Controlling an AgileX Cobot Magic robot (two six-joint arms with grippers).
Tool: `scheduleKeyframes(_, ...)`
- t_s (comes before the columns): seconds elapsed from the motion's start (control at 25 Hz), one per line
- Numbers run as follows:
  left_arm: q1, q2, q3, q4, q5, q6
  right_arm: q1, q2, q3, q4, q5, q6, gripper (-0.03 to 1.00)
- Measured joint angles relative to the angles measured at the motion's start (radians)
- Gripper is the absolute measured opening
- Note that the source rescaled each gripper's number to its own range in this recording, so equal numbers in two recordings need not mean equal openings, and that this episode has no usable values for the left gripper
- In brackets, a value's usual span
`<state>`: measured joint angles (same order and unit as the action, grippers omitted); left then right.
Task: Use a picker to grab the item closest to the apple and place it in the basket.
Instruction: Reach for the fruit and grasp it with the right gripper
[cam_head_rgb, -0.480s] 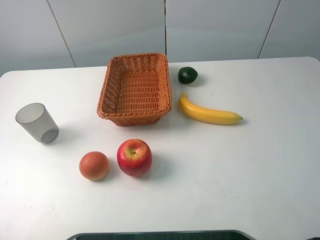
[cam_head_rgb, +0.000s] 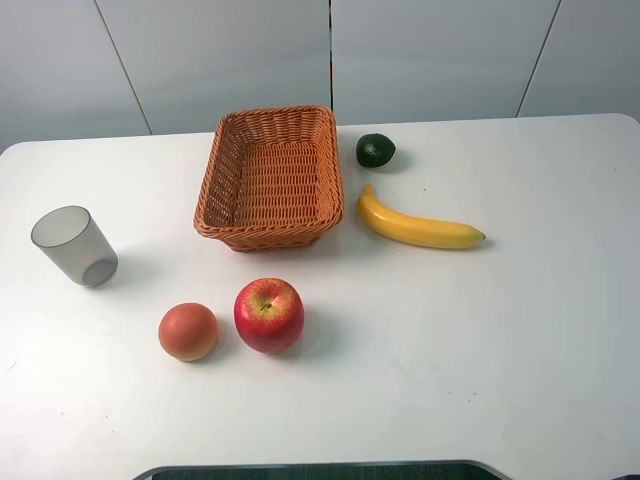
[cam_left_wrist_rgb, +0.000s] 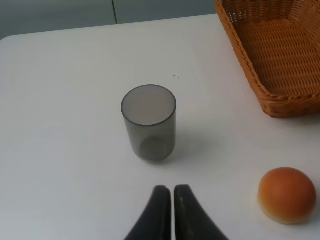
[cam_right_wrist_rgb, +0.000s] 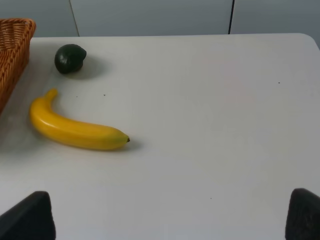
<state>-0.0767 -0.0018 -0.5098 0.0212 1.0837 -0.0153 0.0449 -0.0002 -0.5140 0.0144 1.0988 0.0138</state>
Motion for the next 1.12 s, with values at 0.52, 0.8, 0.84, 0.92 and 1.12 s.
scheduleKeyframes(0.52, 0.000, 0.000, 0.000, 0.000, 0.000, 0.000, 0.000, 0.000, 0.000, 0.000, 0.000, 0.000, 1.00)
scheduleKeyframes(0.8, 0.000, 0.000, 0.000, 0.000, 0.000, 0.000, 0.000, 0.000, 0.000, 0.000, 0.000, 0.000, 1.00)
scheduleKeyframes(0.84, 0.000, 0.000, 0.000, 0.000, 0.000, 0.000, 0.000, 0.000, 0.000, 0.000, 0.000, 0.000, 1.00)
scheduleKeyframes(0.92, 0.000, 0.000, 0.000, 0.000, 0.000, 0.000, 0.000, 0.000, 0.000, 0.000, 0.000, 0.000, 1.00)
scheduleKeyframes(1.12, 0.000, 0.000, 0.000, 0.000, 0.000, 0.000, 0.000, 0.045, -0.011, 0.016, 0.011, 0.003, 1.00)
